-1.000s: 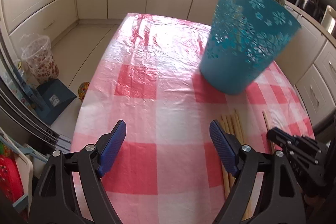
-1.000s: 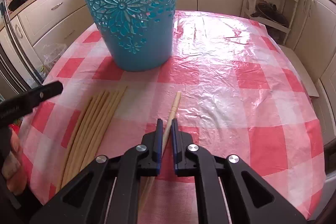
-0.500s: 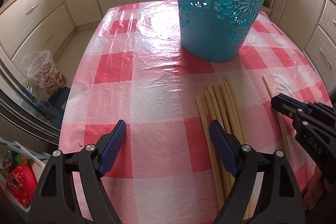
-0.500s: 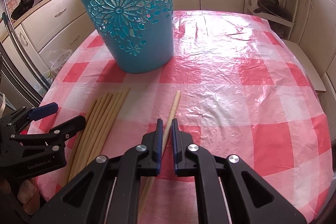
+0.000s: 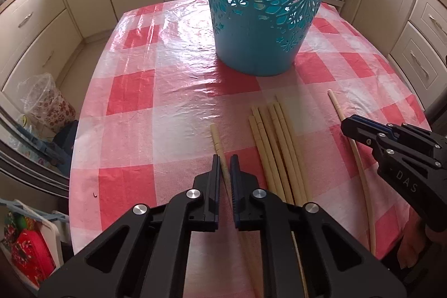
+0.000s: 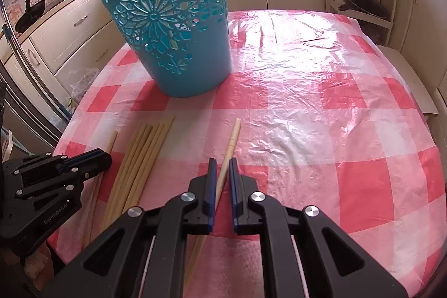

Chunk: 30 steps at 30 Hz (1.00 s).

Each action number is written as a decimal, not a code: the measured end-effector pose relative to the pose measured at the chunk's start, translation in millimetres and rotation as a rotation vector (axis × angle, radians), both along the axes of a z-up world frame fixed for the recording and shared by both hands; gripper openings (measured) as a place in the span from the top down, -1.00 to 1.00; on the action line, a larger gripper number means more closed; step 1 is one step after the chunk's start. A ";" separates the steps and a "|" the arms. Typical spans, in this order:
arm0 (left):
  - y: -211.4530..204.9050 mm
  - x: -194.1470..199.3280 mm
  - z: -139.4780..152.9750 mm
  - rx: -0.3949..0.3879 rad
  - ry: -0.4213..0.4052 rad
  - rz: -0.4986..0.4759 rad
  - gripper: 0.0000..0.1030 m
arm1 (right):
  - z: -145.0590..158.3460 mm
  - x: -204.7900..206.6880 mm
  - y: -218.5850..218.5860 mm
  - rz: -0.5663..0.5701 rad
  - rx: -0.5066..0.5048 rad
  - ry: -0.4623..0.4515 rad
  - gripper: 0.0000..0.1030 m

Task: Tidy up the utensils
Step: 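Lower the left gripper to the chopsticks and close on one, then carry the chopstick above the blue basket and open the left gripper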

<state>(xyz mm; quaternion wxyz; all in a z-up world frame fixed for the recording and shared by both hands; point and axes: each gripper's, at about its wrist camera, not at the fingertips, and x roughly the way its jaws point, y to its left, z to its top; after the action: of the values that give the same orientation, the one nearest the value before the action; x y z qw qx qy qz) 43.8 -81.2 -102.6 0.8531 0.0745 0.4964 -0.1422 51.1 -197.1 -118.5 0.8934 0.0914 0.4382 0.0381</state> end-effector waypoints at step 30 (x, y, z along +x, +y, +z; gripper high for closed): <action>49.3 -3.8 117.6 -0.306 -0.167 -0.075 0.91 | -0.5 0.2 8.5 0.013 -0.024 -0.015 0.64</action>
<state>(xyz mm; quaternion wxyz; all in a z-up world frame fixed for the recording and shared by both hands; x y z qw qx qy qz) 40.0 -31.9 14.9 0.8868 -0.0263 0.3935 -0.2410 51.4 -188.6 -118.9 0.8975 0.0776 0.4323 0.0395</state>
